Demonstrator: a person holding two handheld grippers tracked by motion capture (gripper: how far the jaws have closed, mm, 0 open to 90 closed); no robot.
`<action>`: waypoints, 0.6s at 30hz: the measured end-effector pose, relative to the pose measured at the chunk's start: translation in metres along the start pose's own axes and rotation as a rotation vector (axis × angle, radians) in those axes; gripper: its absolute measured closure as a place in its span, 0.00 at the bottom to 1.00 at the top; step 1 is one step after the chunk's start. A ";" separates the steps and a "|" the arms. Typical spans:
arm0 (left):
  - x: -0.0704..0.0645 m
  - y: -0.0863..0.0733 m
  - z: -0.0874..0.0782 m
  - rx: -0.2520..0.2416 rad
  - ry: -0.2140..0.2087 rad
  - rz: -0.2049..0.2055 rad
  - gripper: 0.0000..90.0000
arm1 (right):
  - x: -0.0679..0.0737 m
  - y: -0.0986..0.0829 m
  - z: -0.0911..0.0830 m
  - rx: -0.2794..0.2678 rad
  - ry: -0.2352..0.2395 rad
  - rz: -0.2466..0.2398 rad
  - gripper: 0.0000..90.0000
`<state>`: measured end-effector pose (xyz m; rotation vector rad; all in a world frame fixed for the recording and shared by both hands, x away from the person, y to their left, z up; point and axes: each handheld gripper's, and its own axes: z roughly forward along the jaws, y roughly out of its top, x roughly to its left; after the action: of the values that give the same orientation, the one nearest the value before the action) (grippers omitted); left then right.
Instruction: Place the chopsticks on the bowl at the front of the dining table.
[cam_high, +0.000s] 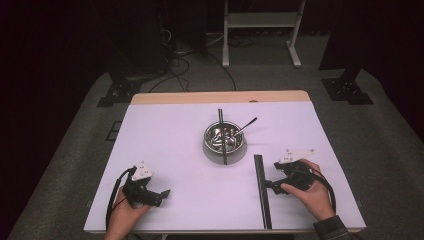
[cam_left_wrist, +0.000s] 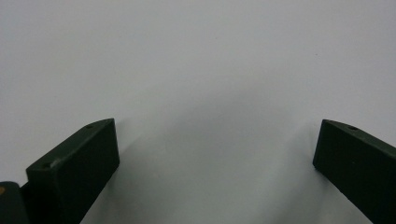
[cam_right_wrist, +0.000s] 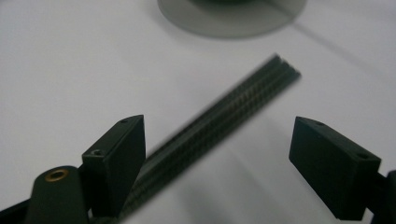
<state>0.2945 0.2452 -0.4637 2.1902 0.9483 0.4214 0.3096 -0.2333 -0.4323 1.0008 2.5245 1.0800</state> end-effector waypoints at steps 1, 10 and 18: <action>0.000 0.000 0.000 0.000 0.000 0.000 0.00 | -0.001 -0.005 -0.001 0.016 -0.020 -0.007 0.19; 0.000 0.000 0.000 0.002 0.000 0.000 0.00 | -0.006 -0.039 -0.018 0.029 -0.092 0.023 0.19; 0.000 0.000 0.000 0.002 0.000 0.001 0.00 | -0.008 -0.058 -0.029 0.030 -0.152 0.017 0.22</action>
<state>0.2944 0.2453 -0.4635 2.1927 0.9483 0.4210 0.2735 -0.2841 -0.4533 1.0718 2.4209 0.9352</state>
